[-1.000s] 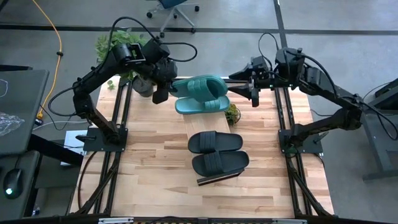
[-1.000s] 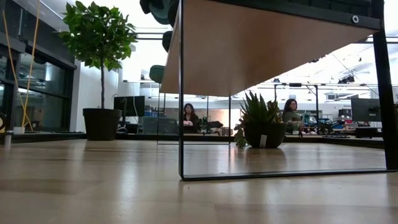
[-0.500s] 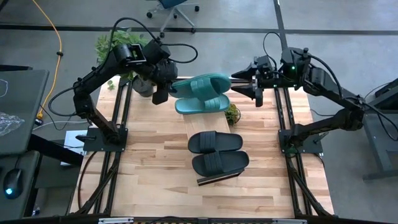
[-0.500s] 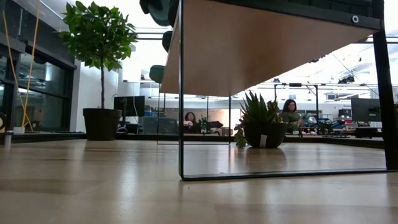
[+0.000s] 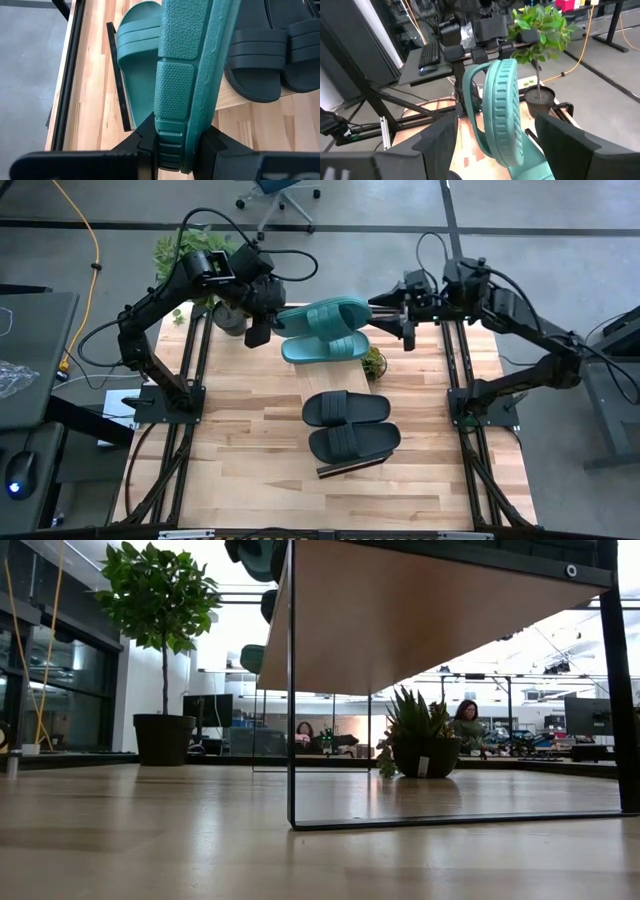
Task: Pick and place slides into the shelf
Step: Put the green slipper on the shelf
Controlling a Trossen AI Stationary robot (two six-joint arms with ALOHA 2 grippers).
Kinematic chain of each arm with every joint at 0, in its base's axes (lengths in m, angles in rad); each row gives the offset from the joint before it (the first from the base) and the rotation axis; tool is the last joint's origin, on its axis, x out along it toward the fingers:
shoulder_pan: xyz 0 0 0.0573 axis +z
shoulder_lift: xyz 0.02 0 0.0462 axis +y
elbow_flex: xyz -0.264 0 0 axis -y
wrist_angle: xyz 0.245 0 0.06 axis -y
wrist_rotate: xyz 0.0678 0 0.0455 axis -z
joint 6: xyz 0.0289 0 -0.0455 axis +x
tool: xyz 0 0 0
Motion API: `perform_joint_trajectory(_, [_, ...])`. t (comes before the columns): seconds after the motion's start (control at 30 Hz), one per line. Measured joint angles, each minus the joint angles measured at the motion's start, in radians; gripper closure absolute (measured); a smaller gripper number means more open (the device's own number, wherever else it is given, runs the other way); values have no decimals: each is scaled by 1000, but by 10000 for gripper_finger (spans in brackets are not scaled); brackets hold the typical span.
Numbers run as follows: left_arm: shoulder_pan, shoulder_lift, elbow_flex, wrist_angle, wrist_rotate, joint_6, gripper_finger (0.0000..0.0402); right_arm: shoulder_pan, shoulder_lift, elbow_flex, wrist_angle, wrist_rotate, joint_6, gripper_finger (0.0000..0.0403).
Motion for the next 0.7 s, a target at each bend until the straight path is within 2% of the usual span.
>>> perform_joint_trajectory(0.23, [0, 0, 0, 0, 1, 0, 343, 0, 47, 0, 28, -7, 0, 146])
perform_joint_trajectory(0.37, [0, 0, 0, 0, 1, 0, 342, 0, 48, 0, 36, 45, 0, 161])
perform_joint_trajectory(0.5, [0, 0, 0, 0, 0, 0, 337, 0, 48, 0, 36, 91, 16, 202])
perform_joint_trajectory(0.7, [0, 0, 0, 2, -1, 13, 339, 0, 51, 0, 35, 74, 26, 292])
